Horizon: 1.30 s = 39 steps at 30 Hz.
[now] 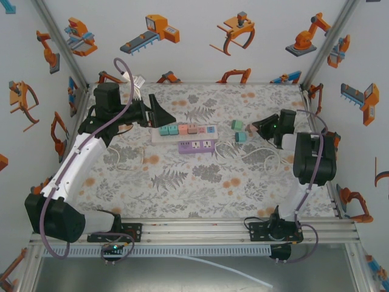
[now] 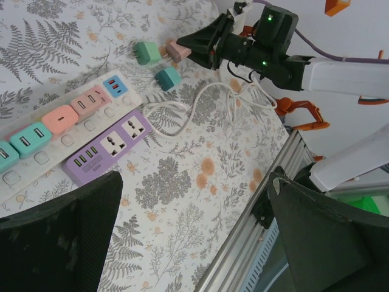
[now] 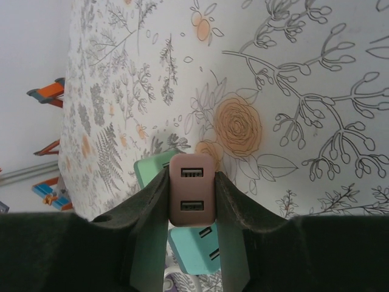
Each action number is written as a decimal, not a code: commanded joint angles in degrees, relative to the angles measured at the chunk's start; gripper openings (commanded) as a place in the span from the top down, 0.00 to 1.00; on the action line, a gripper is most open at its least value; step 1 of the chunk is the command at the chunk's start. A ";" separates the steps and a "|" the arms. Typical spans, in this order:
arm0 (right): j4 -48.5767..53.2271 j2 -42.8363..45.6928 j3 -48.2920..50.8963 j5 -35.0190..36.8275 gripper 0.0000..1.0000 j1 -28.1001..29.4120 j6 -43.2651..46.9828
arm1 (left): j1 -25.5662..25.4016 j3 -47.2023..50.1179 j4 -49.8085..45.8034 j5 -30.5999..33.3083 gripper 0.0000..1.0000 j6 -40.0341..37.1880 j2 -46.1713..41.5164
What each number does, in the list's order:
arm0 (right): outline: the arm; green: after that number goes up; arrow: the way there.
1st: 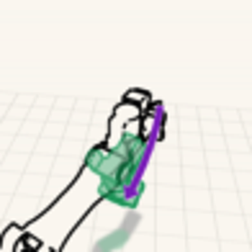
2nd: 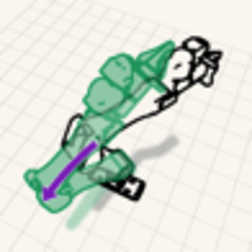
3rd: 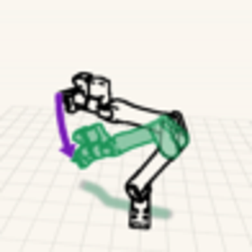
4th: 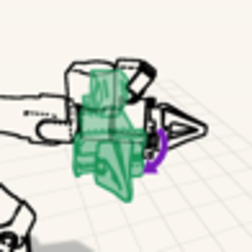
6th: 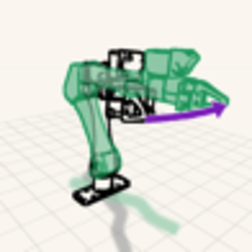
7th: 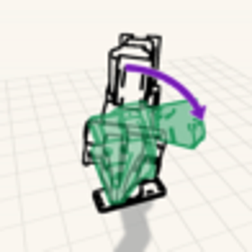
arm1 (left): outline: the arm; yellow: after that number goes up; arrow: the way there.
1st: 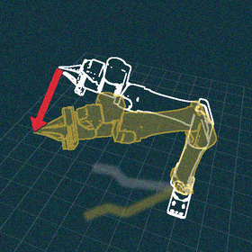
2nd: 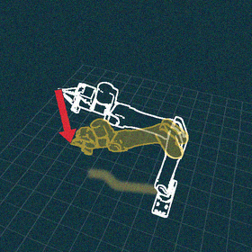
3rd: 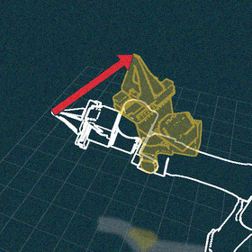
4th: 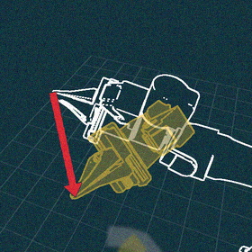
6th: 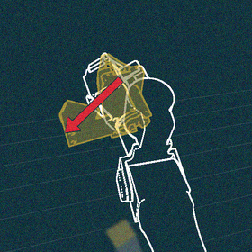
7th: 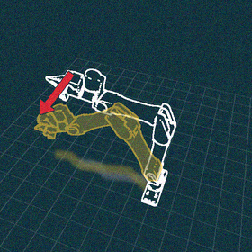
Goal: Pull the plug off the socket
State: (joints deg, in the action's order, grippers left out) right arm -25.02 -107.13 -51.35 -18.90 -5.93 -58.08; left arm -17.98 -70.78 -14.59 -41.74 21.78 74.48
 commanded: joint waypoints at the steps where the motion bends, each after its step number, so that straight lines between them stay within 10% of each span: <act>1: -0.41 -0.22 0.62 -0.97 0.65 -0.22 1.71 | -0.19 -0.06 0.25 0.01 0.03 -0.34 0.67; 20: 14.80 9.74 -2.37 5.98 0.42 -0.22 13.08 | -0.22 0.03 -2.48 4.81 0.03 -0.34 0.68; 27: 15.13 20.13 -4.39 7.89 0.42 0.27 20.13 | 0.26 -0.96 -7.41 18.82 0.03 1.47 0.24; 39: 13.55 29.40 -8.68 6.46 0.34 20.69 69.41 | 5.39 3.56 -9.12 38.86 0.03 15.85 2.50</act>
State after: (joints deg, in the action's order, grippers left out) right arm -10.74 -78.06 -59.33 -10.96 9.96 -9.58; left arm -13.96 -67.40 -21.50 -9.98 32.25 75.77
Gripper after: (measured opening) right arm 0.643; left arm 0.973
